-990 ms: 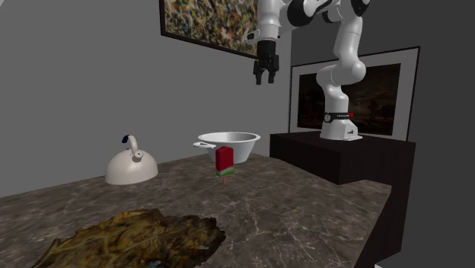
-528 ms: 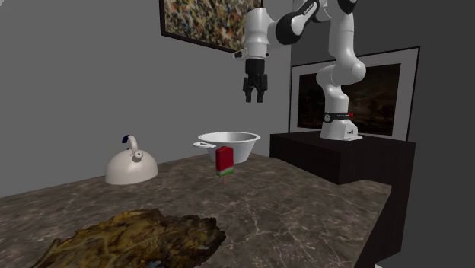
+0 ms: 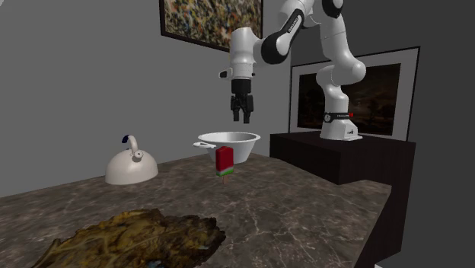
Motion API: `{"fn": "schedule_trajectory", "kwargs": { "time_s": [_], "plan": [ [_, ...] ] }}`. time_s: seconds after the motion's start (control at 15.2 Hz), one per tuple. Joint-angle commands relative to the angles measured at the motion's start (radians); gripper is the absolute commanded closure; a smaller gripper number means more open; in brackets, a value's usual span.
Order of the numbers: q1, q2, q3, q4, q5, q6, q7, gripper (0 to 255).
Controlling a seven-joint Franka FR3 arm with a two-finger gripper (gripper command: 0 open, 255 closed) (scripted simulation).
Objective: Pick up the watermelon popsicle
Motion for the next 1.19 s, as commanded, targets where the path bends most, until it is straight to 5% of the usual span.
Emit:
{"fn": "schedule_trajectory", "kwargs": {
  "time_s": [0.0,0.26,0.92,0.99,1.12],
  "plan": [
    [0.006,0.090,-0.002,0.066,-0.006,0.019,0.009,0],
    [0.017,0.249,-0.007,0.206,-0.012,0.031,0.019,0],
    [0.021,0.336,-0.013,0.226,-0.019,0.098,0.024,0],
    [0.021,0.335,-0.013,0.226,-0.019,0.097,0.024,255],
    [0.021,0.335,-0.013,0.226,-0.019,0.097,0.024,255]
  ]
}}
